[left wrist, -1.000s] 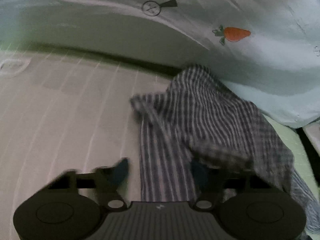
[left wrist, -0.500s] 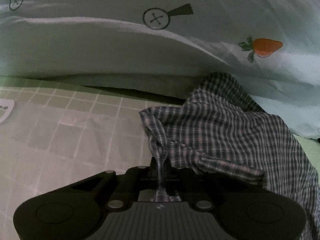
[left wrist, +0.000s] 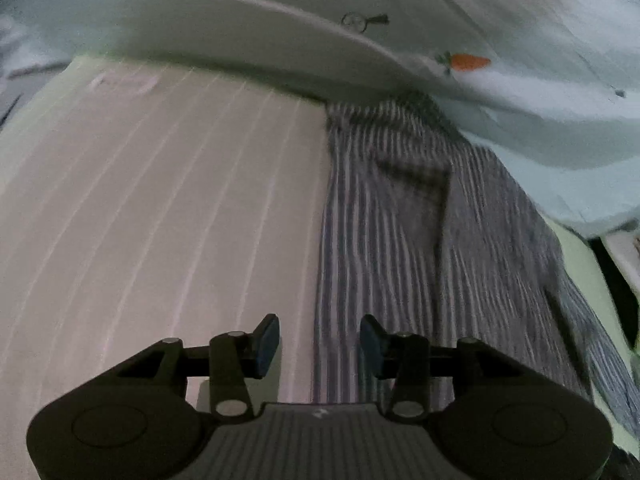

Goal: Fold clothes

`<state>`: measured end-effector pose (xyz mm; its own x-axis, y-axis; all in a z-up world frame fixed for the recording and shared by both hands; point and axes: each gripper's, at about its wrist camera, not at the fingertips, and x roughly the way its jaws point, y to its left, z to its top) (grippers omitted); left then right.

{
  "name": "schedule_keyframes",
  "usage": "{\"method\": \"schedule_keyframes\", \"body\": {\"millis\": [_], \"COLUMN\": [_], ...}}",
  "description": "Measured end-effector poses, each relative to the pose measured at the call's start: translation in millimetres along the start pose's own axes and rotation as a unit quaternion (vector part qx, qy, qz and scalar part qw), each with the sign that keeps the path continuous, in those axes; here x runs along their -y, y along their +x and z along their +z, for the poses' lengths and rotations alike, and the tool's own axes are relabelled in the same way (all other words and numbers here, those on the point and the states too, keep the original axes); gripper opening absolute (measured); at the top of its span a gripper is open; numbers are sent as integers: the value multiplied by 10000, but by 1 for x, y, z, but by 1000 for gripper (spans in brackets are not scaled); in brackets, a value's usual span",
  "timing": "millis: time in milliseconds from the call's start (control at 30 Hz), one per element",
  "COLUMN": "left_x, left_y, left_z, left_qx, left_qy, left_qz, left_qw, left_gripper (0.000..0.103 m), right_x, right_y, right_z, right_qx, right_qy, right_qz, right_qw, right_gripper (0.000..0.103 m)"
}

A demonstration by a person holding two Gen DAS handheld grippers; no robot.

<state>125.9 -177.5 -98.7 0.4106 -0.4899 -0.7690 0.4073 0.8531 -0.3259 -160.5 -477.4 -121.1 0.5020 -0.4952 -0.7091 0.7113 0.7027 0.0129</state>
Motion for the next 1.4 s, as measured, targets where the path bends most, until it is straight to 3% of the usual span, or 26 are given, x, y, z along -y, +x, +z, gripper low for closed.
{"method": "schedule_keyframes", "body": {"millis": [133,300,467,733,867,1033,1067,1133,1400], "left_x": [1,1,3,-5,-14,-29,-30,-30,-35], "left_y": [-35,-68,-91,-121,-130,-133,-133,-136,-165], "left_z": [-63,-119,-151,-193,-214,-235,-239,-246,-260], "left_qx": [-302,-481,-617,-950,-1030,-965,-987,-1024,-811], "left_qy": [-148,-268,-273,-707,-1357,-2555,-2655,-2720,-2868], "left_qz": [12,-105,-165,-485,-813,-1028,-1038,-993,-871], "left_qw": [9994,9984,9976,9918,9820,9565,9534,9517,9506], "left_gripper": [46,44,24,22,22,21,16,10,9], "right_x": [12,20,24,28,30,34,35,36,39], "right_y": [-26,-57,-78,-99,-111,-121,-122,-123,-131], "right_z": [-25,-53,-75,-96,-111,-124,-125,-127,-135], "right_qx": [-68,-103,-85,-150,-53,129,133,161,154], "right_qy": [-102,-232,-250,-258,-328,-498,-541,-608,-711], "right_qz": [107,217,239,231,307,487,532,604,726], "right_qw": [9999,9994,9994,9993,9990,9975,9970,9962,9947], "right_gripper": [103,103,103,103,103,103,103,103,103]}}
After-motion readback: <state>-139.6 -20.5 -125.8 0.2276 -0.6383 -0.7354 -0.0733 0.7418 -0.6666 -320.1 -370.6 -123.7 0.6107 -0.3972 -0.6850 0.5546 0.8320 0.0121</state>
